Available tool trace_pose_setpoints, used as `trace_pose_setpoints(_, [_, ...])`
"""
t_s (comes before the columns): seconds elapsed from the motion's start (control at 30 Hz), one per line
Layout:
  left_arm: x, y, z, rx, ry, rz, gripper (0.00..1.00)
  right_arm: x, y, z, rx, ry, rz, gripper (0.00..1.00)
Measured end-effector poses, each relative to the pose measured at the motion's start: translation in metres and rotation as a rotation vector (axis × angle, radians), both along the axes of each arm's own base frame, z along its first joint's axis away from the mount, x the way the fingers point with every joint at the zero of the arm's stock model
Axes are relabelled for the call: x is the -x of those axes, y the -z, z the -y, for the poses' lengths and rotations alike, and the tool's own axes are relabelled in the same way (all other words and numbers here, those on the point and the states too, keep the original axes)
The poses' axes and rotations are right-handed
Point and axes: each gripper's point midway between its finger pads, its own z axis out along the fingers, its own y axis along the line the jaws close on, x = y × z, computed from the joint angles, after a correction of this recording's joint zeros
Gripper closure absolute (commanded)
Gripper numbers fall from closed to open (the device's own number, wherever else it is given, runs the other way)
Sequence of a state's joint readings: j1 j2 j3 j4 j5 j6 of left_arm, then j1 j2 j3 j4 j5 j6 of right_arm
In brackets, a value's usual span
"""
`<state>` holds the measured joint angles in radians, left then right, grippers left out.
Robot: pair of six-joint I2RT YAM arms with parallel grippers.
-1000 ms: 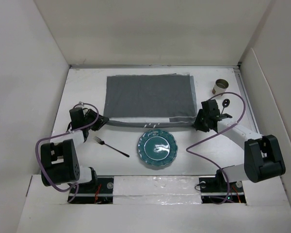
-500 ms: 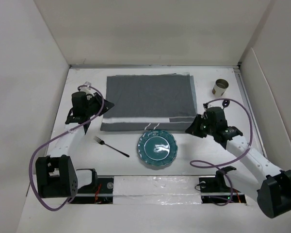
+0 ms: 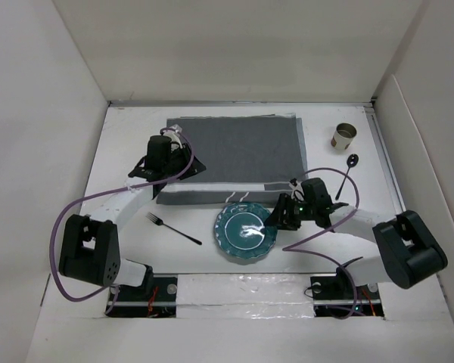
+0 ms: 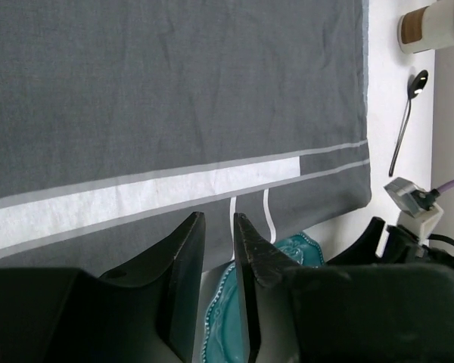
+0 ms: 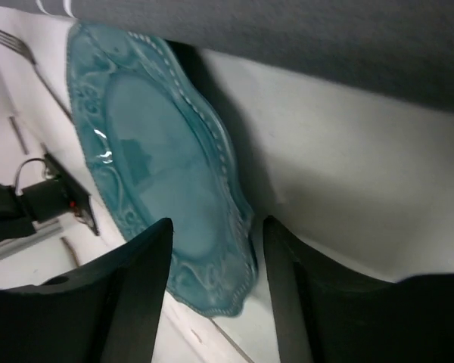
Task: Set the dinner table for one person
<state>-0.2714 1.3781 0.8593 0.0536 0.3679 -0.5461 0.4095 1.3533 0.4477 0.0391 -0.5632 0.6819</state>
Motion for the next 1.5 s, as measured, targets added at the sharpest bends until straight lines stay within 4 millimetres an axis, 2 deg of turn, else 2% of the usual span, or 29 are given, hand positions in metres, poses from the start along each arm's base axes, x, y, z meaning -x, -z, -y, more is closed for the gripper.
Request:
trace_pose_setpoints(0.07, [0.000, 0.000, -0.001, -0.005, -0.004, 0.000, 0.79, -0.002, 0.004, -0.007, -0.026, -0.005, -0.003, 0.56])
trace_pose_setpoints(0.1, [0.000, 0.001, -0.002, -0.009, -0.006, 0.001, 0.79, -0.004, 0.006, -0.008, -0.036, -0.004, -0.005, 0.66])
trace_pose_setpoints(0.17, [0.000, 0.003, -0.004, -0.024, -0.012, -0.005, 0.78, -0.003, 0.011, -0.011, -0.052, -0.003, -0.016, 0.77])
trace_pose_setpoints(0.2, [0.001, 0.005, -0.006, -0.034, -0.016, -0.009, 0.78, -0.002, 0.014, -0.011, -0.059, 0.001, -0.023, 0.88])
trace_pose_setpoints(0.27, [0.002, 0.008, -0.009, -0.055, -0.024, -0.018, 0.78, 0.003, 0.014, -0.013, -0.082, -0.011, -0.016, 1.00])
trace_pose_setpoints(0.4, [0.000, 0.007, -0.014, -0.088, -0.036, -0.022, 0.78, 0.008, -0.006, -0.017, -0.136, -0.040, 0.018, 1.00])
trace_pose_setpoints(0.53, [-0.009, -0.007, -0.017, -0.104, -0.051, 0.011, 0.76, 0.017, -0.039, -0.011, -0.120, -0.073, 0.066, 1.00])
trace_pose_setpoints(0.67, [-0.026, -0.039, -0.022, -0.129, -0.072, 0.083, 0.75, 0.018, -0.080, -0.002, -0.067, -0.095, 0.112, 1.00])
trace_pose_setpoints(0.77, [-0.043, -0.069, -0.036, -0.159, -0.113, 0.153, 0.74, 0.010, -0.118, -0.005, -0.108, -0.111, 0.131, 1.00])
trace_pose_setpoints(0.9, [-0.059, -0.103, -0.051, -0.193, -0.157, 0.237, 0.73, -0.020, -0.160, -0.020, -0.195, -0.093, 0.192, 1.00])
trace_pose_setpoints(0.97, [-0.060, -0.107, -0.052, -0.197, -0.156, 0.250, 0.73, -0.045, -0.172, -0.029, -0.232, -0.064, 0.218, 1.00])
trace_pose_setpoints(1.03, [-0.058, -0.104, -0.051, -0.199, -0.151, 0.237, 0.73, -0.077, -0.173, -0.039, -0.249, -0.032, 0.217, 1.00])
trace_pose_setpoints(1.2, [-0.045, -0.088, -0.051, -0.199, -0.131, 0.202, 0.72, -0.170, -0.151, -0.060, -0.241, 0.065, 0.192, 1.00])
trace_pose_setpoints(1.3, [-0.035, -0.081, -0.051, -0.198, -0.121, 0.187, 0.72, -0.211, -0.132, -0.065, -0.244, 0.126, 0.175, 1.00])
trace_pose_setpoints(1.4, [-0.027, -0.080, -0.051, -0.191, -0.114, 0.190, 0.72, -0.237, -0.112, -0.064, -0.263, 0.194, 0.139, 1.00])
trace_pose_setpoints(1.5, [-0.021, -0.079, -0.051, -0.187, -0.109, 0.192, 0.72, -0.244, -0.100, -0.062, -0.259, 0.228, 0.108, 1.00])
